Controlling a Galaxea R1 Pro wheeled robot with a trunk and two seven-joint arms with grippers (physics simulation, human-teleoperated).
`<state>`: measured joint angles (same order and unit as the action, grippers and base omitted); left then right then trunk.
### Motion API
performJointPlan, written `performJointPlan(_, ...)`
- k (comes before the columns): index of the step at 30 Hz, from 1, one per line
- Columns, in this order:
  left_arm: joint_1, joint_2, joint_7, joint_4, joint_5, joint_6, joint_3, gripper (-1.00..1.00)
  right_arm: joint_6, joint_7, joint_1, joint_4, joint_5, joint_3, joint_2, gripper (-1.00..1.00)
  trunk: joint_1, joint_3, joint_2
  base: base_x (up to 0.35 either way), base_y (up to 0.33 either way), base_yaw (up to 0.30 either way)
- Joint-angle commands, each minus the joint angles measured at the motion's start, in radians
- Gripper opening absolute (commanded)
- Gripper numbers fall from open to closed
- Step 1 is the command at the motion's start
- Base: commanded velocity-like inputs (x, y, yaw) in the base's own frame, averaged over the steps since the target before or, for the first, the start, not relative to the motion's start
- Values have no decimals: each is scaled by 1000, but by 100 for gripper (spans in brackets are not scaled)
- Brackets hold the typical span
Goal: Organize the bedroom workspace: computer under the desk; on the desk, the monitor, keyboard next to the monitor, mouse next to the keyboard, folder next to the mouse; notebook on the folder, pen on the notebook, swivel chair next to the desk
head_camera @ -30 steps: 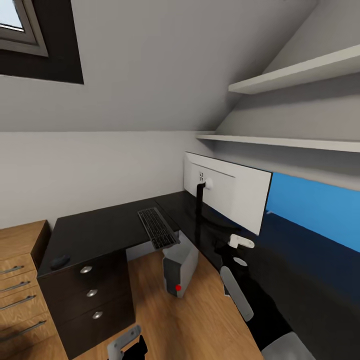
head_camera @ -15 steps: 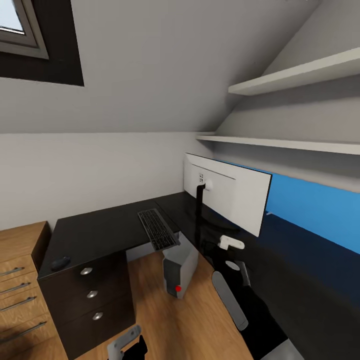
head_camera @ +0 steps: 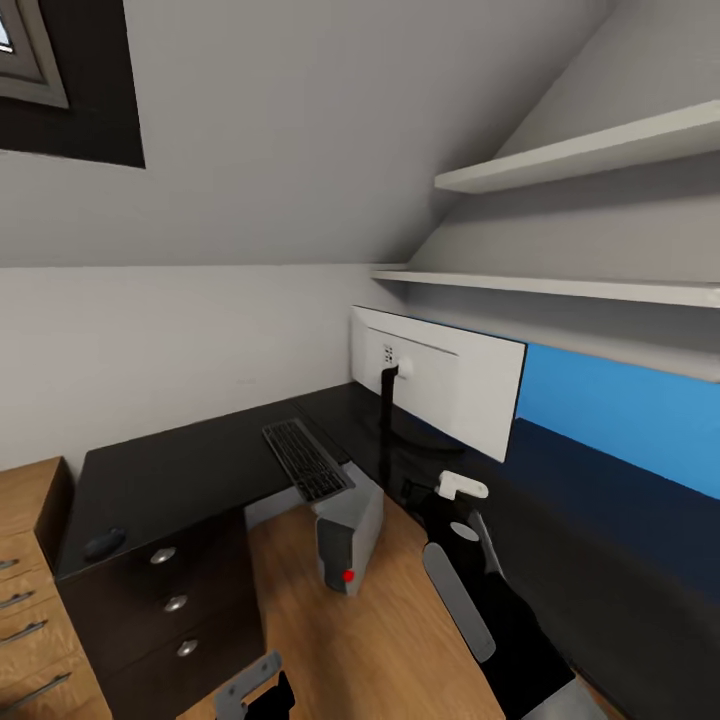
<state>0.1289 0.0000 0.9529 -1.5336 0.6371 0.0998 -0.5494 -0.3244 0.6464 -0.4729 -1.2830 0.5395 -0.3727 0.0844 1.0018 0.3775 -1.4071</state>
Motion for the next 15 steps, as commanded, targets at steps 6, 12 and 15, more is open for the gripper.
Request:
performJointPlan(6, 0, 0, 4, -2, 1, 8, 0, 100, -4, 7, -1, -1, 5, -2, 0, 100, 0, 1, -1, -4, 209, -277)
performJointPlan(12, 0, 0, 4, -1, 1, 8, -1, 100, -4, 7, -1, -1, 5, -2, 0, 100, 0, 1, -1, -1, 45, -293)
performJointPlan(15, 0, 0, 4, 0, 1, 8, -1, 100, -3, 7, -1, -1, 5, -2, 0, 100, 0, 1, -1, 0, 8, -296)
